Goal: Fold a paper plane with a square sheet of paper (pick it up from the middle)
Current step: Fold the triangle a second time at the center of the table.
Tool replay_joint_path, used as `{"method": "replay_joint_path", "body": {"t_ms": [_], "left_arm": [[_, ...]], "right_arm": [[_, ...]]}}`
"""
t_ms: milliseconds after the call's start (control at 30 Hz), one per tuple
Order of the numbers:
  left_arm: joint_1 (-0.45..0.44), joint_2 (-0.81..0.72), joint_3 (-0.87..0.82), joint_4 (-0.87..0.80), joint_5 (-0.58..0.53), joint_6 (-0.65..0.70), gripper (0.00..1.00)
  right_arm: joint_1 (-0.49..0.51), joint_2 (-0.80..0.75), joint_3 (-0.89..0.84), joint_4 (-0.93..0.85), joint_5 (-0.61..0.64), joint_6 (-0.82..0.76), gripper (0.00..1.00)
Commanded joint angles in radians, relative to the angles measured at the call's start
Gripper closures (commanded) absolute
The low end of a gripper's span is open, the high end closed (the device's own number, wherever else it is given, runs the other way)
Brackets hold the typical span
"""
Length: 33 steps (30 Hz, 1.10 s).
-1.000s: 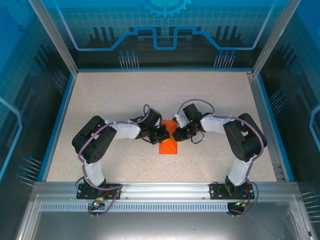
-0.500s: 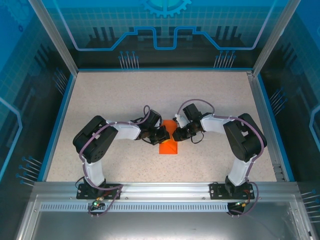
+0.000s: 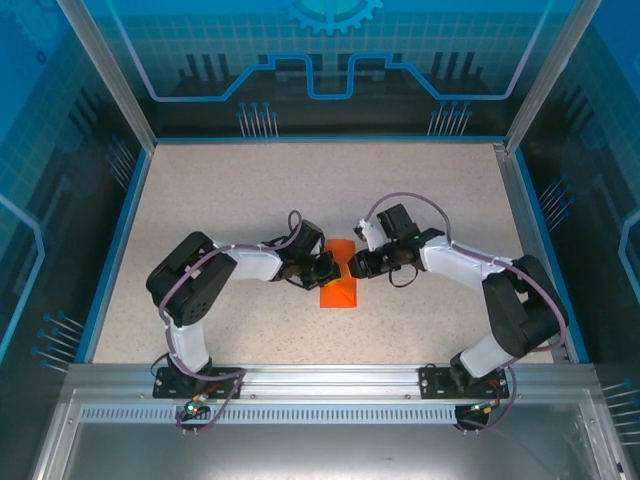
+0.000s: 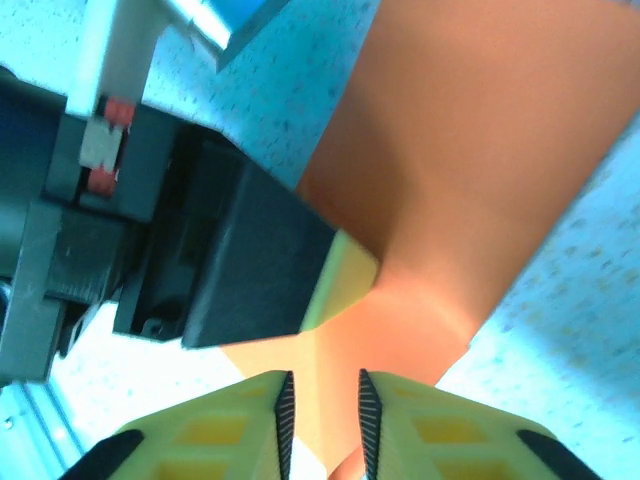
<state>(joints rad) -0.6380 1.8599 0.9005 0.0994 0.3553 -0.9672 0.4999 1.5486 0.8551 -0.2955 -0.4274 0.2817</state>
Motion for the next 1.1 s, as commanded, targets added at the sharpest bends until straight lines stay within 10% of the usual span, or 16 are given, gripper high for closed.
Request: {"method": "replay_joint_path", "body": {"t_ms": [0,1067], "left_arm": [[-0.012,0.027,-0.029,-0.040,-0.042,0.005,0.94],[-0.012,0.032,-0.017,-0.051,-0.039,0.015,0.94]], "right_arm": [[0.065,-0.001,-0.039,-0.024,-0.076,0.037,0.83],[0.102,0.174,0.009,-0.104,0.030,0.036,0.88]]}}
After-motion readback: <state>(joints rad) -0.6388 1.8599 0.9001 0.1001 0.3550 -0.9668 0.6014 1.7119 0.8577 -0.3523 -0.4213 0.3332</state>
